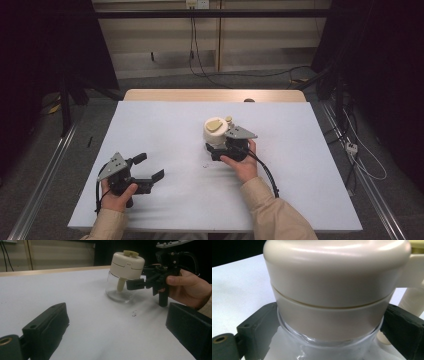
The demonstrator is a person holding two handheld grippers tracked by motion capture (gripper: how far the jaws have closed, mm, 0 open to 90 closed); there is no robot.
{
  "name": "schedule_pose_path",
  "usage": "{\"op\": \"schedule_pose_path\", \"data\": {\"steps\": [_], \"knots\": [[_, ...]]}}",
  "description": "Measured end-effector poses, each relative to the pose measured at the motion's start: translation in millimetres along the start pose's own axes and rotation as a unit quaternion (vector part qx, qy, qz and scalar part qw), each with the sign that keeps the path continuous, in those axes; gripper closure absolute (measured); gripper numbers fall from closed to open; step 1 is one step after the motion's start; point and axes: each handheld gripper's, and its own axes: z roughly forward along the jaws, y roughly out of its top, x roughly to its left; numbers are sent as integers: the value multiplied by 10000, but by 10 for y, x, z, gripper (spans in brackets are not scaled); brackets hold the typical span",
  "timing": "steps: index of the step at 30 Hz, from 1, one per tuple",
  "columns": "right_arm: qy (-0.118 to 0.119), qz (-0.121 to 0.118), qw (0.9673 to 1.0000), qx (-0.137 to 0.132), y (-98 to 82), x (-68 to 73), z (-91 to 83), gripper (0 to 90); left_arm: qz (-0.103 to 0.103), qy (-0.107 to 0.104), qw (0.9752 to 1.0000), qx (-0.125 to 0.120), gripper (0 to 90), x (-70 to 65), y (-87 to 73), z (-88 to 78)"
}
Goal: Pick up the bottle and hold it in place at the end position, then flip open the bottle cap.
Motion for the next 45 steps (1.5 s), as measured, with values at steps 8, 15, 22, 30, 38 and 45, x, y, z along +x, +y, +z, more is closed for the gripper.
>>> {"op": "schedule_pose_path", "data": {"steps": [8, 15, 22, 30, 38, 45], "knots": [[-4, -9, 10000, -13, -2, 1, 2, 56, -114, 63, 9996, 248, 43, -46, 142, 110], [4, -19, 10000, -20, -5, -1, 0, 56, -293, -67, 9993, 221, 115, -55, 260, 207], [-37, -43, 10000, -27, -9, 8, -4, 57, -311, -78, 9989, 331, 252, -39, 350, 372], [-17, -50, 10000, -9, -9, 2, -11, 59, -306, 12, 9976, 626, 418, -24, 408, 552], [-33, -88, 10000, 17, -10, 6, -15, 60, -176, -201, 9943, 1032, 718, -81, 542, 816], [-48, -100, 9999, 23, -9, 8, -14, 60, -248, -365, 9926, 1133, 877, -116, 655, 987]]}}
